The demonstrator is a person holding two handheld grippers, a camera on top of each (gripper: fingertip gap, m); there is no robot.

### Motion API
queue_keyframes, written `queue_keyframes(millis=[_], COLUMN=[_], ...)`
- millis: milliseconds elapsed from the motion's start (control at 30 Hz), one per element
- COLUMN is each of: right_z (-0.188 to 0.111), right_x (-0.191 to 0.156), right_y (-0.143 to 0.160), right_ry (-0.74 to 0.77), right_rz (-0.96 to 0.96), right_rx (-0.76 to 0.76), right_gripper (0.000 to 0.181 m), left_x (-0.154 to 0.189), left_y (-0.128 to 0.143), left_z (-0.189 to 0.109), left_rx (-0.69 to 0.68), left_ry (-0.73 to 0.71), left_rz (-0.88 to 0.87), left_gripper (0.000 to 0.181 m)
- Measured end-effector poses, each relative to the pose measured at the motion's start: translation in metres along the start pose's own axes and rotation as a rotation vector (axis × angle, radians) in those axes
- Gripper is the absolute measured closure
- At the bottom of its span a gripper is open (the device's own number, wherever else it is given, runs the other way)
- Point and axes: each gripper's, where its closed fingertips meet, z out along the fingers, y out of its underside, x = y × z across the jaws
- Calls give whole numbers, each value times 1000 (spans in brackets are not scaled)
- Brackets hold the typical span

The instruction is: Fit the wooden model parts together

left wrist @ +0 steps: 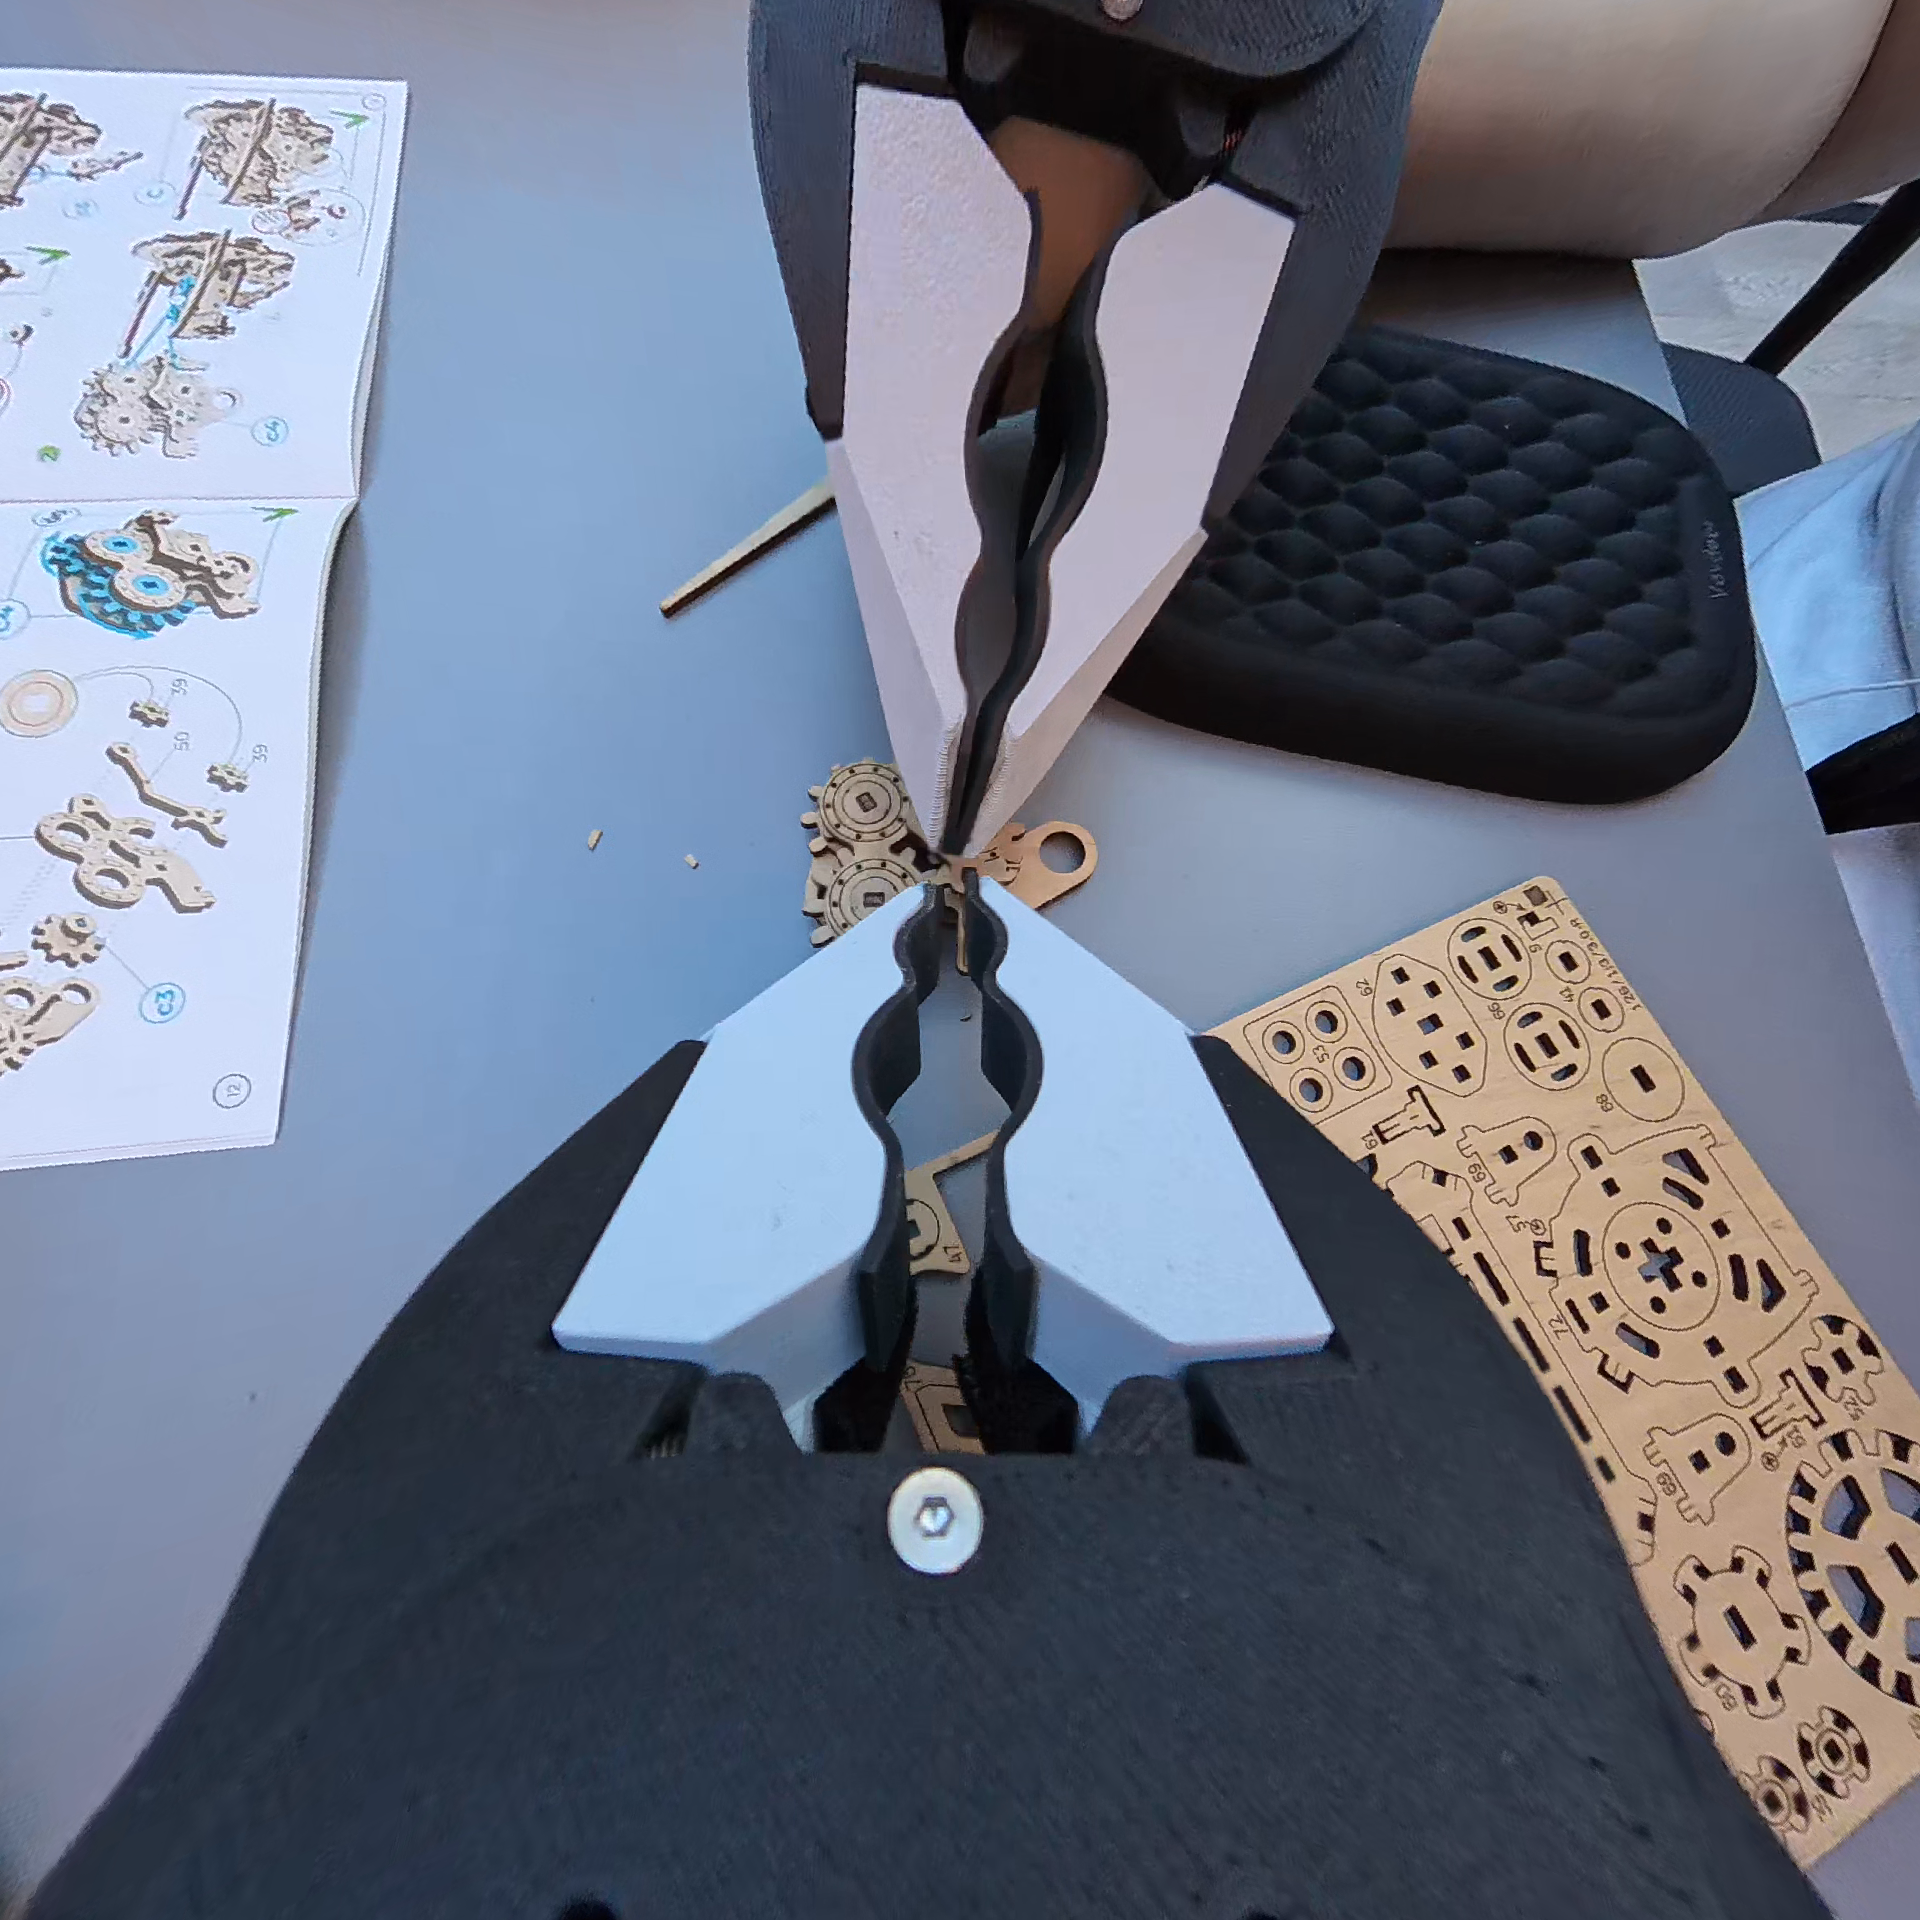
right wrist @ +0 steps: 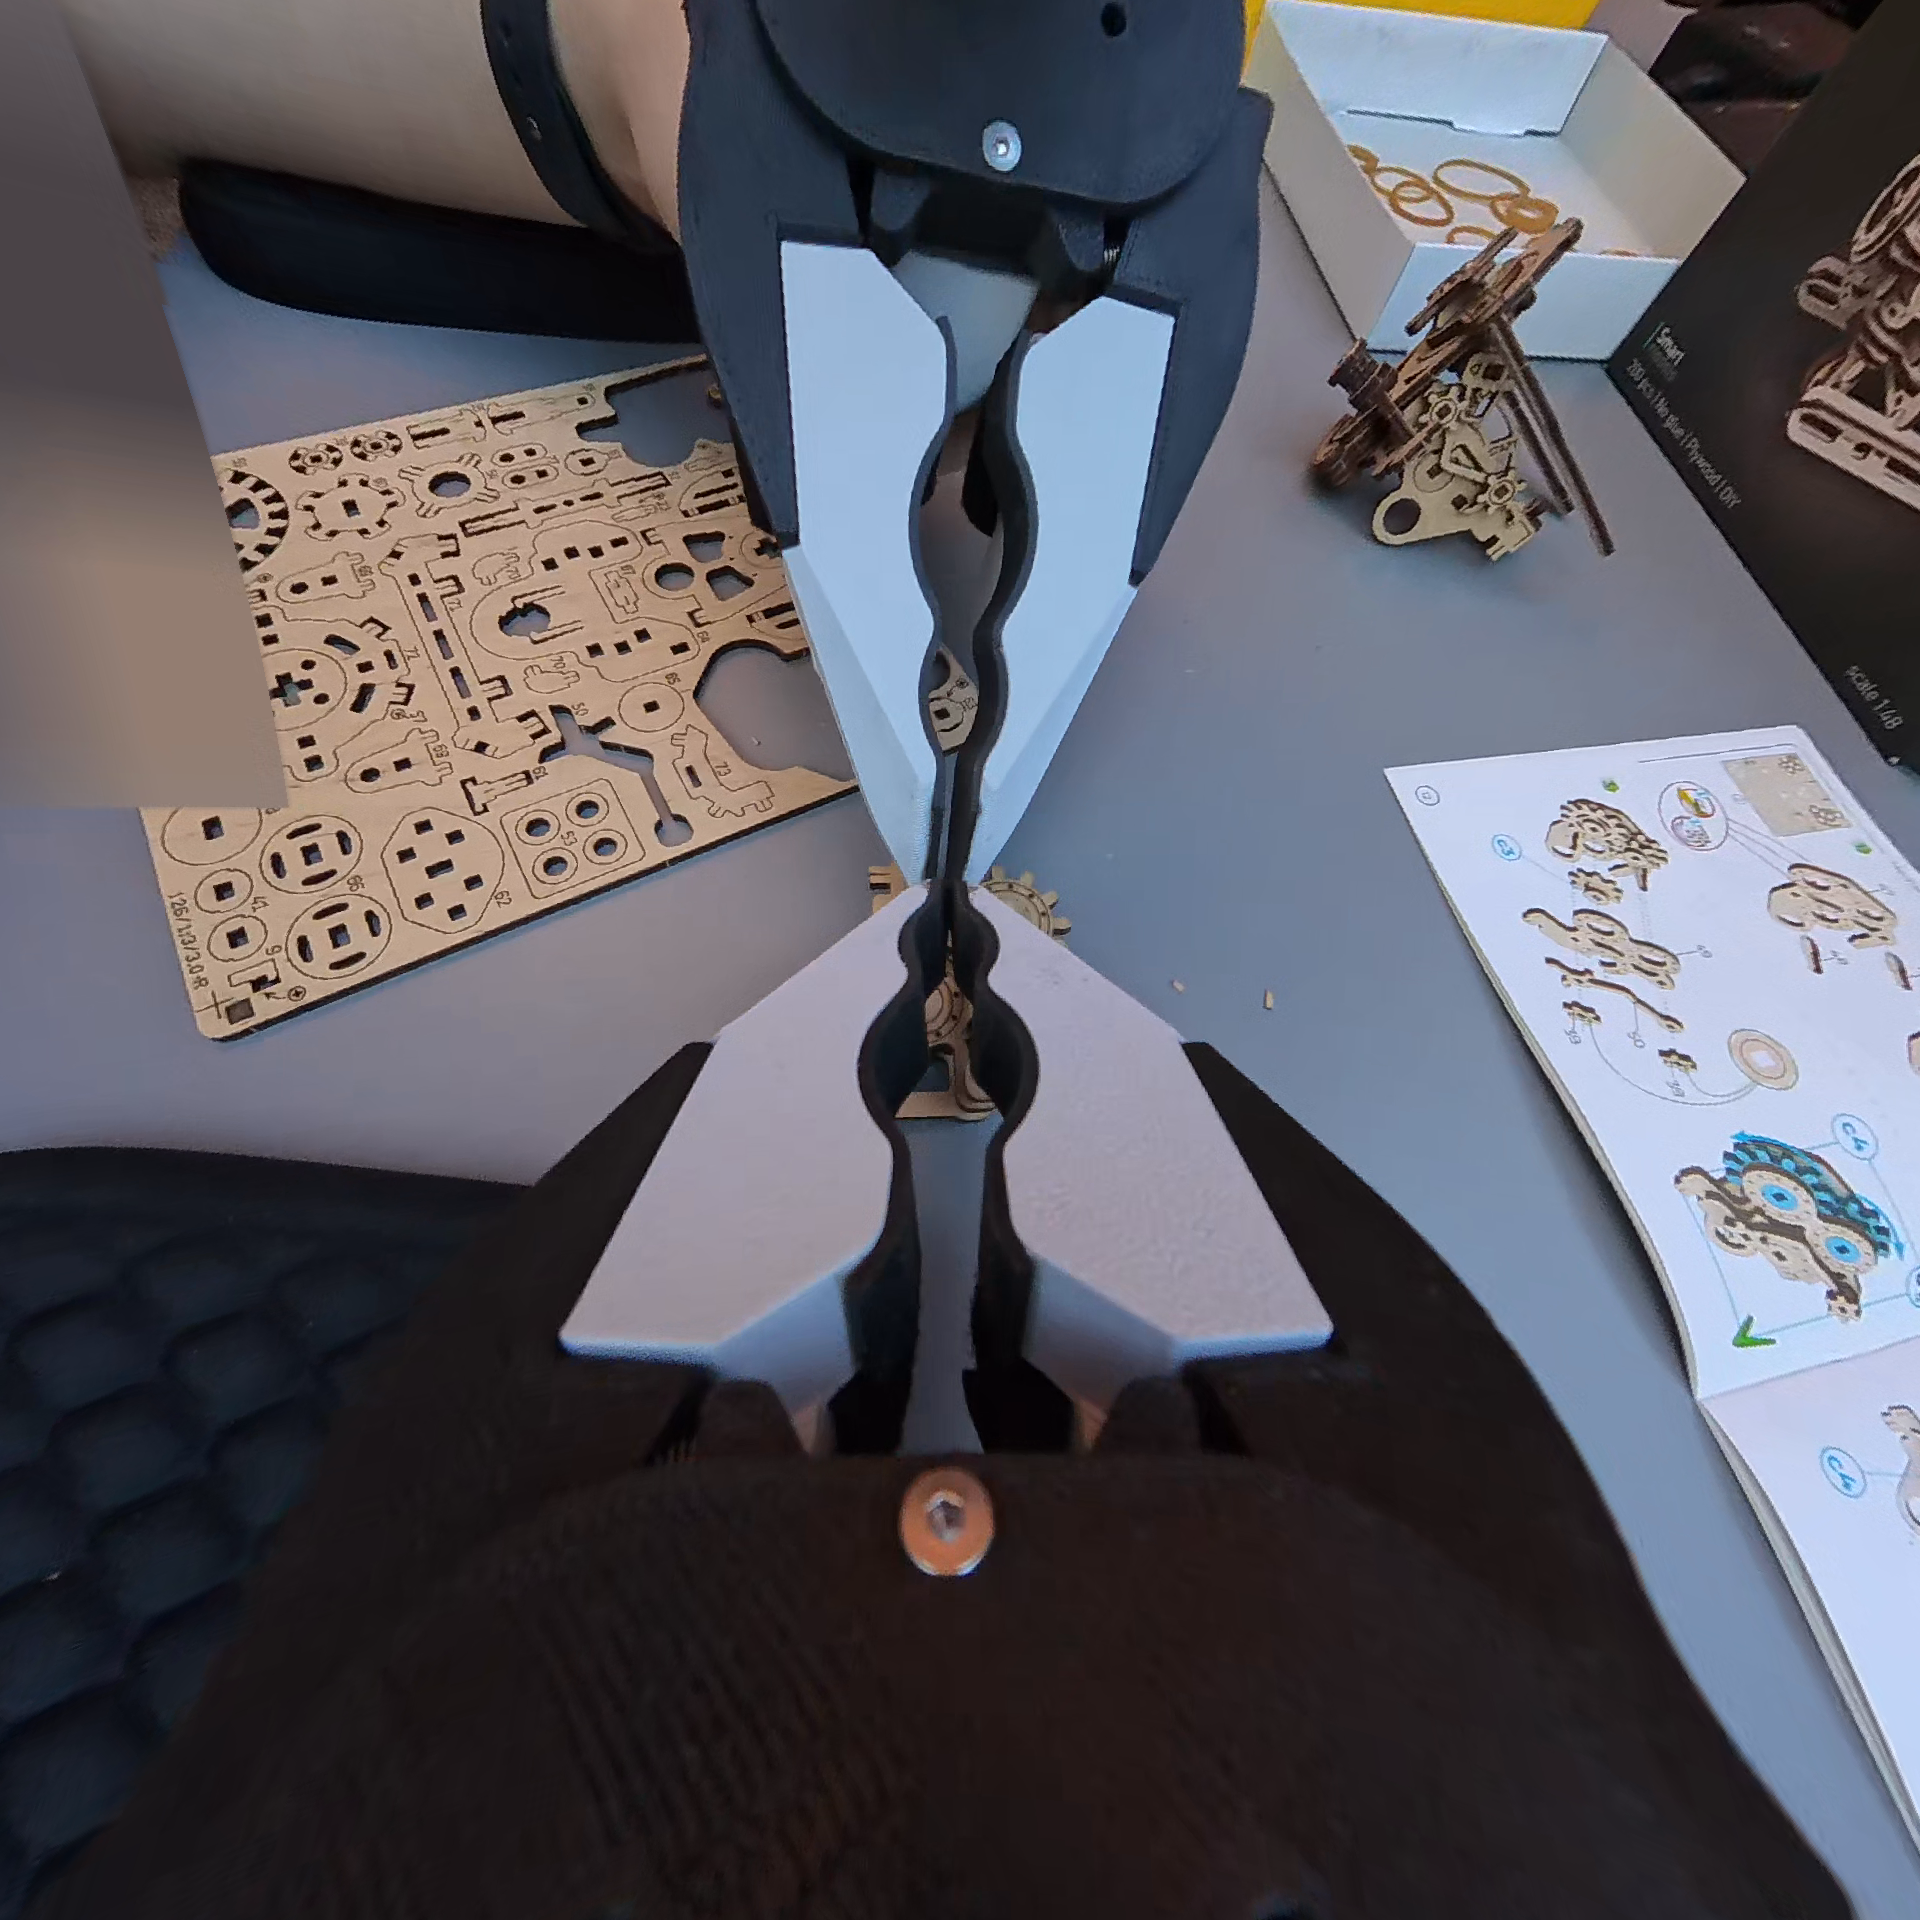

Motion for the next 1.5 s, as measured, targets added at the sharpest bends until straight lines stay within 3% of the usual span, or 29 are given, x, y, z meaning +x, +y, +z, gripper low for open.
queue_keyframes(millis=[300,567,633,767,833,967,1000,1133,1233,1333,1433,1500], right_z=[1,-4,2,-7,3,-5,3,-2,0,-12,-14,-12], right_x=[1,2,1,2,1,0,-2,0,1,6,8,8], right_y=[9,-5,15,-10,7,-6,14,-4,10,-11,-9,-11], right_ry=[-24,5,-10,-6,-25,-21,-28,3,-23,5,-4,-9], right_rz=[72,59,85,103,128,137,142,95,142,134,103,45], right_rx=[-36,15,-70,50,-10,12,-82,-33,-90,-17,-131,-199], right_gripper=[181,181,176,181,181,181,176,181,181,181,181,180], left_x=[3,3,3,3,2,2,2,2,2,1,-4,-5], left_y=[2,2,2,1,1,1,1,2,2,2,-5,-1], left_z=[3,3,3,3,4,4,4,4,4,2,-10,-15], left_rx=[-6,-7,-6,-6,-4,-6,-4,-7,-7,-8,43,29], left_ry=[20,16,15,14,12,11,9,9,11,10,6,37], left_rz=[-2,-3,-4,-6,-5,-2,-1,3,-4,-9,-15,-49], left_gripper=[181,181,181,181,181,181,181,181,181,181,181,172])
